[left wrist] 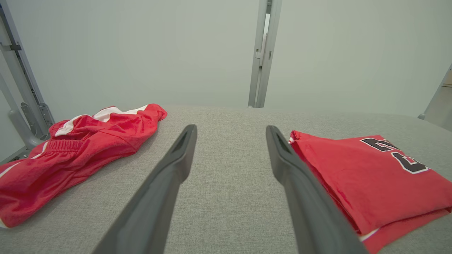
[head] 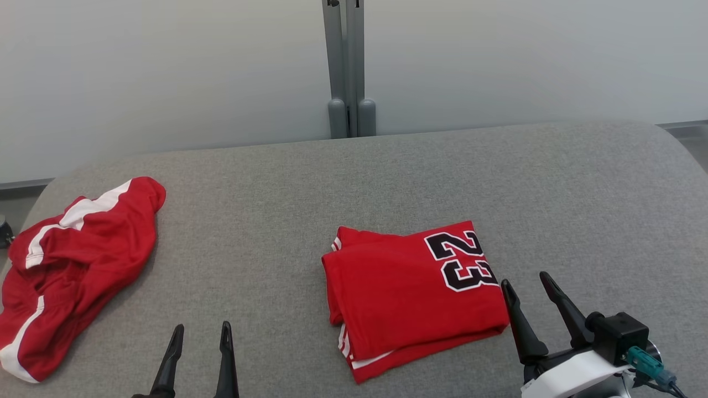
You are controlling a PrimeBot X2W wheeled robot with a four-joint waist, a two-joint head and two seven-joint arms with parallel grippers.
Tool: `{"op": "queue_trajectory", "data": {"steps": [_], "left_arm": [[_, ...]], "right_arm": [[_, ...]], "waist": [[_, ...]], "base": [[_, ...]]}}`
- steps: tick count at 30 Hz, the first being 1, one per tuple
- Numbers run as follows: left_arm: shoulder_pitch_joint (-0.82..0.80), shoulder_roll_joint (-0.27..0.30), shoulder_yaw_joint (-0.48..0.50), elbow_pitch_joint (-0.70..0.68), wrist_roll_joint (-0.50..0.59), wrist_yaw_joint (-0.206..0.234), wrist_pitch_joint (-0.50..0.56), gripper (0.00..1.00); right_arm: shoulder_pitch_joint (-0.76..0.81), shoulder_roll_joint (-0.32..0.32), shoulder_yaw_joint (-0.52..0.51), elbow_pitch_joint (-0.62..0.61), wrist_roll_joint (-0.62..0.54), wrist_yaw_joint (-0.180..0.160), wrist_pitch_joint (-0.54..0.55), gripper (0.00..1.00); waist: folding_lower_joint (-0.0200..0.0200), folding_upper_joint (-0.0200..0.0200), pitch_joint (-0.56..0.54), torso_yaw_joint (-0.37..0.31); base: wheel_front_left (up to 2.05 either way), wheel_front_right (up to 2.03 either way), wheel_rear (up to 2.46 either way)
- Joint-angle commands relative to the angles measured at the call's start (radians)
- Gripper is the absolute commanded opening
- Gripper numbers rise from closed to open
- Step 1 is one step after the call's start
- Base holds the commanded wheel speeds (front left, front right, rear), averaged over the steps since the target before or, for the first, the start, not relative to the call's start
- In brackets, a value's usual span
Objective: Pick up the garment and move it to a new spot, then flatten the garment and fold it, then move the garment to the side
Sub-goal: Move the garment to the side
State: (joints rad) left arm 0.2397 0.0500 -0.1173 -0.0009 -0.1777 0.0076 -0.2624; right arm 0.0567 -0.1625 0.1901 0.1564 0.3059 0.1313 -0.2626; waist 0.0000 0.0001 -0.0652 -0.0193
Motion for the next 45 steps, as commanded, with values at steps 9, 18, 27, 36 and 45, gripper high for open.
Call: {"op": "queue_trajectory", "data": {"steps": [9, 18, 27, 36, 45], "left_arm": [[-0.020, 0.001, -0.004, -0.001, -0.021, -0.007, -0.003, 1.00], [-0.042, 0.001, -0.010, 0.001, -0.023, -0.023, -0.003, 1.00], [-0.083, 0.001, -0.011, -0.012, -0.033, -0.042, -0.003, 1.00], [-0.123, 0.001, -0.026, 0.002, -0.039, -0.051, -0.003, 1.00], [-0.157, 0.001, -0.027, 0.031, -0.036, -0.067, -0.003, 1.00]], "right_arm": [[-0.033, -0.017, 0.042, 0.052, 0.063, -0.001, -0.003, 1.00], [-0.149, -0.083, 0.104, 0.208, 0.261, -0.001, 0.010, 1.00], [-0.313, -0.186, 0.153, 0.297, 0.494, -0.001, 0.186, 1.00], [-0.370, -0.247, 0.189, 0.329, 0.654, -0.001, 0.348, 1.00], [-0.430, -0.231, 0.222, 0.380, 0.758, -0.001, 0.410, 0.29]], "waist": [[0.0000, -0.0001, 0.027, 0.018], [0.0000, -0.0001, 0.067, 0.029], [0.0000, -0.0001, 0.149, 0.052], [0.0000, -0.0001, 0.205, 0.082], [0.0000, -0.0001, 0.261, 0.095]], "base": [[0.00, 0.00, 0.00], [0.00, 0.00, 0.00], [0.00, 0.00, 0.00], [0.00, 0.00, 0.00], [0.00, 0.00, 0.00]]}}
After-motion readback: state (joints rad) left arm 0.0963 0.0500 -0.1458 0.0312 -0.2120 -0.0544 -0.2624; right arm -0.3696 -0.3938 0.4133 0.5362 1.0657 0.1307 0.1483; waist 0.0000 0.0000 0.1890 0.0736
